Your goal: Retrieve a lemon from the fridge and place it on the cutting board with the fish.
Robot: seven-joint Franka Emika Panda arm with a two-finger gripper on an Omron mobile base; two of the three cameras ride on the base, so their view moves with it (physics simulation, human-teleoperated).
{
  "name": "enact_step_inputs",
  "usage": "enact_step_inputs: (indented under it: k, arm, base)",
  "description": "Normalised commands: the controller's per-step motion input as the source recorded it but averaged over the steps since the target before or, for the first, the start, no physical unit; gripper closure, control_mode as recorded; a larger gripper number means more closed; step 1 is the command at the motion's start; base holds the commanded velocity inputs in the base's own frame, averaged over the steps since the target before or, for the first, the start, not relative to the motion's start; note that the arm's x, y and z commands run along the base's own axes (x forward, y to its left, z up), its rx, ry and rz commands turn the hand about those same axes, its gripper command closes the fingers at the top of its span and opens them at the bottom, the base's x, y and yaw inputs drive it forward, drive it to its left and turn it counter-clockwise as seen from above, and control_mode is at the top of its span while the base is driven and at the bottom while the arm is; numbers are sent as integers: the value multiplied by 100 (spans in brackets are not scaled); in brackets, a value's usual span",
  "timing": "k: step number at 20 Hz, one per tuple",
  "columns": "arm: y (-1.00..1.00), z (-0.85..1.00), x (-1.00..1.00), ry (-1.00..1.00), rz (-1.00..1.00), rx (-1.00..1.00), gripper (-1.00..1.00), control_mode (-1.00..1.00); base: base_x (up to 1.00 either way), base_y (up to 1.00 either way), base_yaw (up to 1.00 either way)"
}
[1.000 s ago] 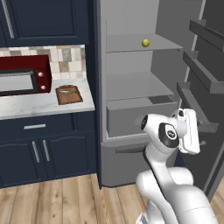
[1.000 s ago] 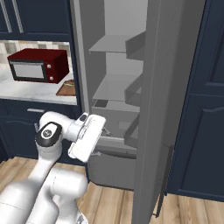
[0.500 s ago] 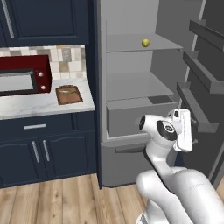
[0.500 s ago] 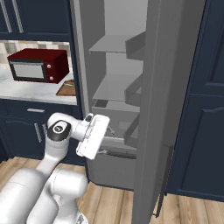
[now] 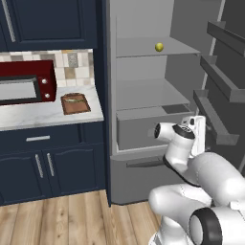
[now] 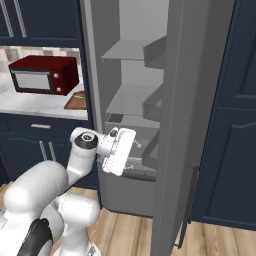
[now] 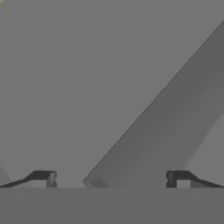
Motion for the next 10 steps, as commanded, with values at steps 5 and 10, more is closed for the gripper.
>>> enact_step_inputs:
  k: [5,10]
  arm:
    - [-19,-6,36,-41,0,0,-100,-100]
    - [-23,-4,29,-43,0,0,-100,-100]
  base:
    - [0,0,0]
    - [0,0,0]
